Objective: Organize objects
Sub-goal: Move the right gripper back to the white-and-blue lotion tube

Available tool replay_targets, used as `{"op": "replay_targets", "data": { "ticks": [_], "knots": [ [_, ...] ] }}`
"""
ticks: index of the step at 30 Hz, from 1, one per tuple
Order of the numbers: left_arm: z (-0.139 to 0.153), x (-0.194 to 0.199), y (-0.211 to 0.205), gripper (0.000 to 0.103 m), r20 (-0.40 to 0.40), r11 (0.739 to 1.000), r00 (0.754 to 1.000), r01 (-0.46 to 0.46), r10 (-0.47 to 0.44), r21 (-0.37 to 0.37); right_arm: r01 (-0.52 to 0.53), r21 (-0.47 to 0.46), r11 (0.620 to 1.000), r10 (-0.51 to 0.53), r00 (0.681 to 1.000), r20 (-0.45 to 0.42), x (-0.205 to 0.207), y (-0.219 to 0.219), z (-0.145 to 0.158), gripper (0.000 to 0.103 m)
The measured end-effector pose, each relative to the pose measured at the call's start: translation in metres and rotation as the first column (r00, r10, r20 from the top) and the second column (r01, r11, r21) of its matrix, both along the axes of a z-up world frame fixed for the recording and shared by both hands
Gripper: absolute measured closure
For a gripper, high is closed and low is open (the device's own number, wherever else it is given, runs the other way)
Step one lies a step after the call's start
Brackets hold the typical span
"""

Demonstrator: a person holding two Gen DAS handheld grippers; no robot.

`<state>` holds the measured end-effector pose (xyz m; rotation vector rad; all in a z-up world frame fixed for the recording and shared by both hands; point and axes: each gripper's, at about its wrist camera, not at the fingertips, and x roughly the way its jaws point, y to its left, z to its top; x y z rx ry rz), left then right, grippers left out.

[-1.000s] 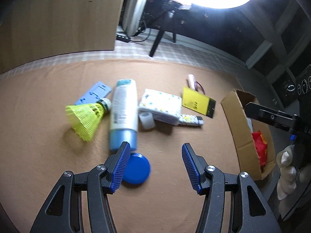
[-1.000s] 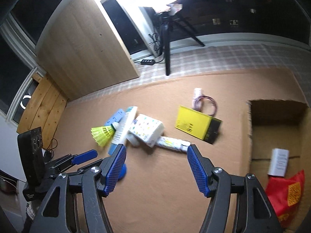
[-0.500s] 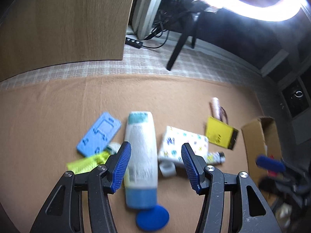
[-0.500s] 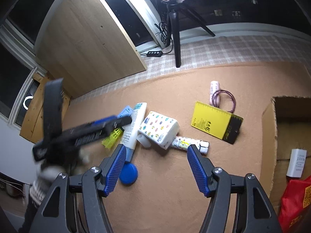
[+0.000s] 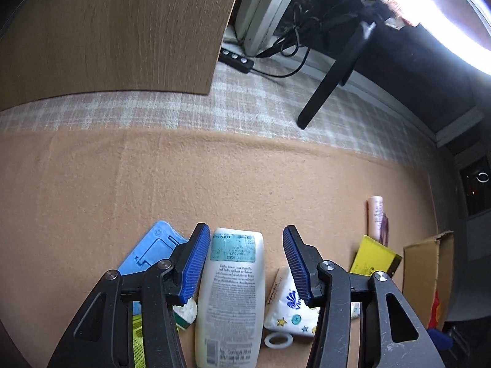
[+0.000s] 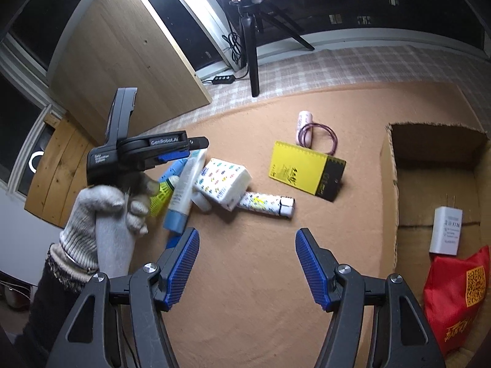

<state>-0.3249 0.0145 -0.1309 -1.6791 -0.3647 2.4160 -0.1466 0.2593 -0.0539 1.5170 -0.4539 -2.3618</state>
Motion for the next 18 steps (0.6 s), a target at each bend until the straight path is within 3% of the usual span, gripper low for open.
{"op": "replay_targets", "data": {
  "ticks": [3, 5, 18],
  "knots": [
    [-0.006, -0.002, 0.002, 0.052, 0.011, 1.0, 1.0, 0.0, 0.0, -0.009, 0.004, 0.0, 1.0, -0.004, 1.0, 0.005, 0.002, 0.002, -0.002, 0.041],
    [-0.009, -0.001, 0.003, 0.06, 0.017, 1.0, 1.0, 0.007, -0.006, -0.021, 0.004, 0.001, 1.0, -0.004, 1.0, 0.006, 0.003, 0.002, -0.003, 0.041],
    [-0.013, 0.048, 0.0, 0.06, 0.014, 0.998, 0.999, 0.05, -0.049, -0.046, -0.033, -0.012, 0.999, 0.033, 0.999, -0.007, 0.009, -0.011, -0.001, 0.041]
  ]
}}
